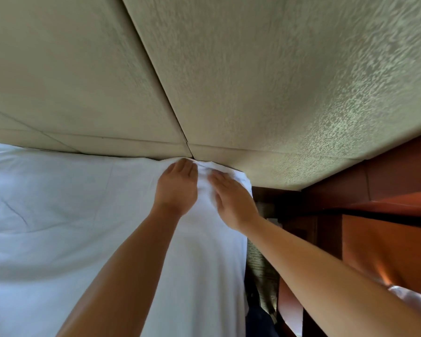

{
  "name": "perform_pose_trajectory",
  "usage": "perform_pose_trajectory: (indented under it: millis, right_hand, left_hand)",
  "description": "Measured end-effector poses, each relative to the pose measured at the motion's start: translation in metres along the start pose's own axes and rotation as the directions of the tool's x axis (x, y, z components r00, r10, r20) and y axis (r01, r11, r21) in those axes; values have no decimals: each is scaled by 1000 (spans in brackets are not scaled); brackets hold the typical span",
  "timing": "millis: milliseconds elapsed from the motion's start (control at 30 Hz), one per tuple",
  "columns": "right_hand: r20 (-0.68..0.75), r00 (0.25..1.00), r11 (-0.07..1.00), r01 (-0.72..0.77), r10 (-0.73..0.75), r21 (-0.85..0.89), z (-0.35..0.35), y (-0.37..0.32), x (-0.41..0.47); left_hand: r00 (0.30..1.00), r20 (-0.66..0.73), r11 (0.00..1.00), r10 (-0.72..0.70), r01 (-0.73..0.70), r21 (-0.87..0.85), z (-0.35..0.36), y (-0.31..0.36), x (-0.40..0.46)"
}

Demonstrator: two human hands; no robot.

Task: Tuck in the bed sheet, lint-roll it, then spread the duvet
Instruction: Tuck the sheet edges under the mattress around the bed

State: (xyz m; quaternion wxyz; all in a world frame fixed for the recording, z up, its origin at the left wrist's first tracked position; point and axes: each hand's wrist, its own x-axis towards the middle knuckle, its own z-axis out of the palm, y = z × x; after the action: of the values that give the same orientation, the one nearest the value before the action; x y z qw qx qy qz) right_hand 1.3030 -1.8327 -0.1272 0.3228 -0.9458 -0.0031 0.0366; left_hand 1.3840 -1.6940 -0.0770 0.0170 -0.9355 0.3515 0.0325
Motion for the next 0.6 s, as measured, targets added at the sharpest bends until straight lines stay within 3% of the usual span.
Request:
perform_pose_trajectory:
  millis: [100, 200, 267, 400, 533, 600]
  right_hand:
    - [80, 988, 990, -124, 129, -69, 2, -10, 19]
    - [128, 979, 982, -142, 158, -128, -2, -9, 33]
    - [183, 960, 972, -187, 212, -143, -6, -7, 42]
    - [338, 844, 906, -356, 417, -230, -18, -17, 74]
    - [359, 827, 900, -373, 433, -227, -15, -17, 78]
    - [306, 855, 904, -362, 419, -227, -6, -13, 63]
  left_hand:
    - [990, 136, 998, -40, 46, -47, 6, -5, -5]
    - [949, 301, 993, -89, 109, -49, 11, -14, -1]
    - [944, 308, 987, -119, 145, -64, 14, -14, 5]
    - [921, 368, 978, -130, 180, -105, 13, -17, 17]
    - [900, 411, 950, -142, 241, -198, 7, -25, 25]
    - [902, 408, 931, -141, 260, -255, 1, -28, 22]
